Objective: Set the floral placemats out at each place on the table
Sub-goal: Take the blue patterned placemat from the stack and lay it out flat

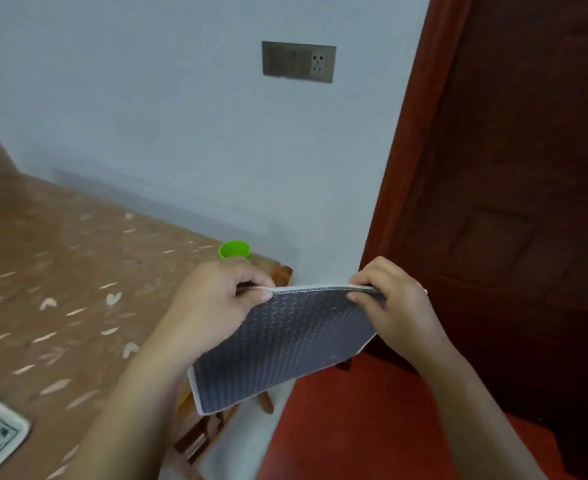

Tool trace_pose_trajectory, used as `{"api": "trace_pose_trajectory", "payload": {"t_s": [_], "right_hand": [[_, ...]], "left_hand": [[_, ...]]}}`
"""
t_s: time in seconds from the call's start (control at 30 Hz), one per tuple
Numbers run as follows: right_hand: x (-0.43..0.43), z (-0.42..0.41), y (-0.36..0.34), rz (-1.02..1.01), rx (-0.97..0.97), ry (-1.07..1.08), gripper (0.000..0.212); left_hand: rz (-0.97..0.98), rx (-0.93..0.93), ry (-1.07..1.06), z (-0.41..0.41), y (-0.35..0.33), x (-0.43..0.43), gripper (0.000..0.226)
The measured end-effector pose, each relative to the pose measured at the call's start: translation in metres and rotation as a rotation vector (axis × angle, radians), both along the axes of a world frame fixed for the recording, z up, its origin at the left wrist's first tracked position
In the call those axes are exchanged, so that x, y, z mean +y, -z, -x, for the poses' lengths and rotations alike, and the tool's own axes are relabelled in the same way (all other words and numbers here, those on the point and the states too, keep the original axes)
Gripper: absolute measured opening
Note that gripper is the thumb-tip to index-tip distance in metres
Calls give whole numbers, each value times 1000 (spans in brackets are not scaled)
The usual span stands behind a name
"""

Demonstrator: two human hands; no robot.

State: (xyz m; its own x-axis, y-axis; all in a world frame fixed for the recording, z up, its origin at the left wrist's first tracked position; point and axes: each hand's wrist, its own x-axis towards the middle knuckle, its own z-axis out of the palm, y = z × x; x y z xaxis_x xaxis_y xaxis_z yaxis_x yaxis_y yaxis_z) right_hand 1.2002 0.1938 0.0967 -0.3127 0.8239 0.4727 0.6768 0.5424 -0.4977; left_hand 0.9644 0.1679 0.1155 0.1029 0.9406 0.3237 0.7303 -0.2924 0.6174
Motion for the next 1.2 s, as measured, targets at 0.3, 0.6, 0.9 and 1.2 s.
{"api": "trace_pose_trajectory", "payload": {"t_s": [0.3,0.6,0.9,1.2], "right_hand": [[70,103,-6,-48,-40,-244,7],[131,232,-29,-125,-109,-440,7],[152,330,-3,-36,-139,-675,6],[163,383,15,-28,-191,-842,4]], "left_hand": [[83,-4,-235,91,-3,20,10],[83,-114,-461,193,-3,32,30],[96,-13,-644,264,0,13,24],[123,-13,-878,283,24,2,39]]}}
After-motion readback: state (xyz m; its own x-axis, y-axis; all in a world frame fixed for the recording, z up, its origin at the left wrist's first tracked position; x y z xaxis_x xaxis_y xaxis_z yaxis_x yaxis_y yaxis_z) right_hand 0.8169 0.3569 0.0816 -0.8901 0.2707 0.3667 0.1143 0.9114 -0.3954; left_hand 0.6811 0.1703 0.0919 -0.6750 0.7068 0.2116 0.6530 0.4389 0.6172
